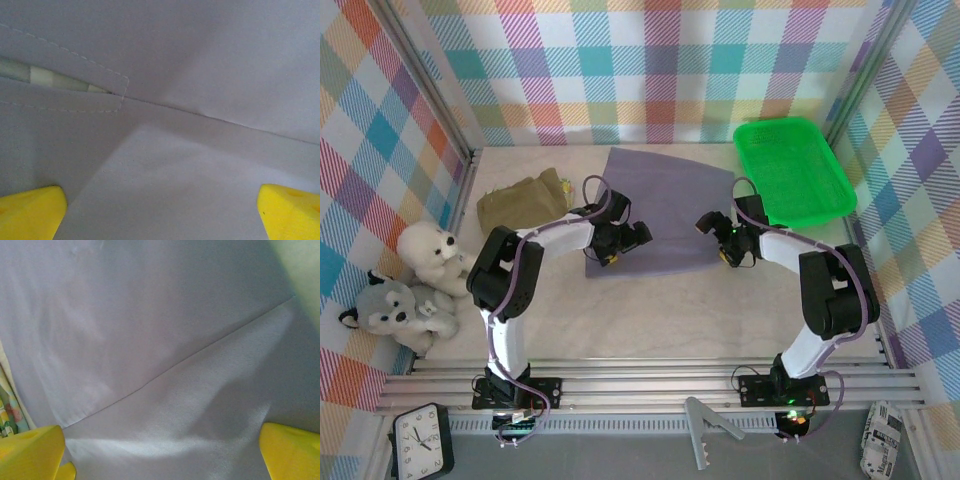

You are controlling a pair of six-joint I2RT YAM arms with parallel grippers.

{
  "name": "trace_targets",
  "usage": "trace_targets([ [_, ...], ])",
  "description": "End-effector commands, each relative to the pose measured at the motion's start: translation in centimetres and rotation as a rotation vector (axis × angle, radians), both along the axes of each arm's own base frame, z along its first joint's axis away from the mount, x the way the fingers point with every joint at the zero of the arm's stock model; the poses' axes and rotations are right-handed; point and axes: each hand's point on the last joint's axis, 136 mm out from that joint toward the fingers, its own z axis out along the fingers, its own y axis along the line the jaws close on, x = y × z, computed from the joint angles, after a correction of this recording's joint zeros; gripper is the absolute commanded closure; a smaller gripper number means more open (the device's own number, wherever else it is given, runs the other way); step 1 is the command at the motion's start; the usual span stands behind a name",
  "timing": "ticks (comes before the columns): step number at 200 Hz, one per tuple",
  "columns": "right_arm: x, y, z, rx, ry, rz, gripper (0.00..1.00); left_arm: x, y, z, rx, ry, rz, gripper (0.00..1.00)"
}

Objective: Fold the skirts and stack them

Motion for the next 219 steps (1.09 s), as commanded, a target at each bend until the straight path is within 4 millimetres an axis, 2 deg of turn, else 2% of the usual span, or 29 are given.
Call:
trace_targets([
  [1,-1.9,0.1,-2.4,-0.01,0.088,-0.006,0.01,-2.8,2.1,-2.9,0.066,0.121,0.045,0.0],
  [41,-4.4,1.1,-3.1,-0.025,0.12,0.017,0.01,-5.6,5.0,-4.2,0.145,0.162,0.098,0.0],
  [73,-5.1,2.5,-2.3,-0.01,0.1,0.058,0.01,-7.6,5.5,-4.6,0.085,0.179,0.162,0.0],
  [93,-5.0,2.5,-1.1,-0.015,0.062,0.054,0.01,-7.5,6.1,-3.1,0.088,0.133,0.185,0.0],
  [125,-4.0,1.6,1.1,-0.032,-0.045,-0.004,0.01,-5.9,5.4,0.5,0.065,0.046,0.144,0.0],
  [146,-3.6,0.5,2.2,-0.091,-0.101,-0.019,0.01,-4.6,5.0,2.9,0.047,-0.013,0.143,0.0],
  [170,-4.7,-1.6,2.8,-0.187,-0.062,-0.058,0.01,-3.9,5.2,5.1,0.035,-0.059,0.167,0.0],
  [194,-5.5,-3.1,3.0,-0.223,-0.069,-0.066,0.01,-4.4,7.1,6.3,0.066,-0.094,0.241,0.0],
  [219,-7.0,-4.0,2.0,-0.206,-0.045,-0.044,0.0,-5.8,10.8,6.8,0.124,-0.103,0.357,0.0],
])
